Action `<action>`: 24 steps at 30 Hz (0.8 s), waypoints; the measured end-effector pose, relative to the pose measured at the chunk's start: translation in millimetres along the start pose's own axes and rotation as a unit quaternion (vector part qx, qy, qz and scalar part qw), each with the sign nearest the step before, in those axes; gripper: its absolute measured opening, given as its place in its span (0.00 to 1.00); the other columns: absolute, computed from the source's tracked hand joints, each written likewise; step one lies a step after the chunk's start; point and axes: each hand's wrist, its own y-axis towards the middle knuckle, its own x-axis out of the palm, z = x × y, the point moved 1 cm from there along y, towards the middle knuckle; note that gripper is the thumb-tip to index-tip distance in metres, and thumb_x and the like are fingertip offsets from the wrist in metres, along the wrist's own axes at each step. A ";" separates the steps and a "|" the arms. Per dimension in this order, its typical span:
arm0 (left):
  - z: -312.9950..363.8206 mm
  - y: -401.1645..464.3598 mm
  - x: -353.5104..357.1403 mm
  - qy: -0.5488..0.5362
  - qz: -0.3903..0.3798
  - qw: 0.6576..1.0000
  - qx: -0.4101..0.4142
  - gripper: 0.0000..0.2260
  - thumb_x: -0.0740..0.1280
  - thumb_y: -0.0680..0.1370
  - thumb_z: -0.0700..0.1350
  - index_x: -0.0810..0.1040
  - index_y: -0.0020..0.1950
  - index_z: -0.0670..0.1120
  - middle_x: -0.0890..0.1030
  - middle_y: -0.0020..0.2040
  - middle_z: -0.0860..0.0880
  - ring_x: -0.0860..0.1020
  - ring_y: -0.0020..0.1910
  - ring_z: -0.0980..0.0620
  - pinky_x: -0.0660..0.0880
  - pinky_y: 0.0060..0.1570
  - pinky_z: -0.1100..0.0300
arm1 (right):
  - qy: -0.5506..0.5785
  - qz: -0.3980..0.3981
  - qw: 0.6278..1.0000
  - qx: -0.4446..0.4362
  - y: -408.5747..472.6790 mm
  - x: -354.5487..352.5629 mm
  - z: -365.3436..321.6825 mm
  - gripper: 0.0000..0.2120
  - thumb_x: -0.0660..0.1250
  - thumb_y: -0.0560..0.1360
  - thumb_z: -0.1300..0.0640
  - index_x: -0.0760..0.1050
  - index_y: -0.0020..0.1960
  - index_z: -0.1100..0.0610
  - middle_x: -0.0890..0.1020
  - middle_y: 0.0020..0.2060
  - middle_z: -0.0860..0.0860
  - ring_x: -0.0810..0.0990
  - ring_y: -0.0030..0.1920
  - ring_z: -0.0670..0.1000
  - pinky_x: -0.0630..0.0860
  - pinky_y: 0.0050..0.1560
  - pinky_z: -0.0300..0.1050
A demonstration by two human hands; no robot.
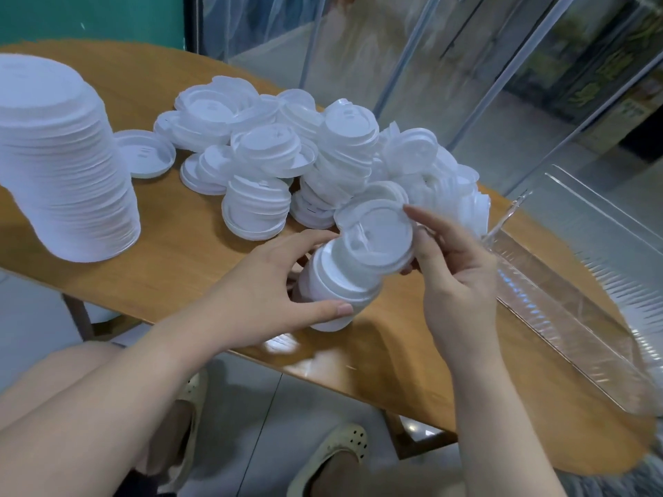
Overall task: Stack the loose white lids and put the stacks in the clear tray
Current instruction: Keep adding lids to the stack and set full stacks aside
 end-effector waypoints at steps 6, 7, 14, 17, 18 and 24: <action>4.0 -2.5 1.7 0.003 0.003 1.000 0.002 0.35 0.78 0.68 0.62 0.70 0.72 0.67 0.78 0.63 0.66 0.78 0.60 0.62 0.76 0.58 0.65 | 0.006 -0.016 0.999 0.045 -7.4 -2.8 8.9 0.09 0.66 0.83 0.60 0.83 0.59 0.54 0.85 0.39 0.44 0.79 0.38 0.46 0.77 0.44 0.39; 4.1 -2.6 1.8 0.004 0.003 1.000 0.005 0.34 0.79 0.69 0.61 0.70 0.72 0.67 0.78 0.63 0.66 0.78 0.61 0.63 0.76 0.59 0.65 | 0.012 -0.023 0.999 0.048 -8.6 -3.4 10.0 0.09 0.66 0.83 0.60 0.83 0.60 0.56 0.85 0.39 0.44 0.79 0.38 0.45 0.77 0.44 0.39; 4.4 -3.6 1.6 0.007 0.004 1.000 0.009 0.34 0.78 0.69 0.63 0.70 0.72 0.66 0.78 0.63 0.67 0.76 0.63 0.62 0.75 0.60 0.60 | 0.023 -0.074 0.994 0.078 -19.0 -5.3 17.4 0.11 0.65 0.83 0.64 0.81 0.63 0.58 0.81 0.38 0.54 0.78 0.37 0.47 0.77 0.44 0.38; 4.7 -4.3 1.9 0.000 0.005 1.000 0.004 0.36 0.77 0.66 0.66 0.69 0.72 0.67 0.77 0.62 0.68 0.76 0.63 0.63 0.73 0.57 0.65 | 0.007 -0.084 0.994 0.073 -20.2 -5.3 17.8 0.12 0.64 0.82 0.60 0.81 0.63 0.56 0.82 0.40 0.57 0.78 0.38 0.47 0.78 0.44 0.38; 5.4 -4.2 1.9 -0.005 0.008 1.000 0.002 0.37 0.76 0.65 0.67 0.69 0.72 0.67 0.77 0.62 0.68 0.76 0.62 0.63 0.73 0.56 0.69 | 0.004 -0.086 0.994 0.073 -20.2 -5.2 18.1 0.13 0.64 0.81 0.59 0.81 0.63 0.56 0.82 0.40 0.58 0.78 0.38 0.47 0.78 0.44 0.38; 9.5 -3.1 3.7 -0.059 0.032 0.998 0.010 0.36 0.73 0.67 0.67 0.68 0.74 0.67 0.77 0.64 0.64 0.75 0.63 0.63 0.71 0.54 0.75 | 0.006 -0.095 0.993 0.071 -21.6 -4.5 20.1 0.13 0.64 0.80 0.57 0.81 0.62 0.54 0.81 0.39 0.55 0.78 0.37 0.48 0.77 0.44 0.38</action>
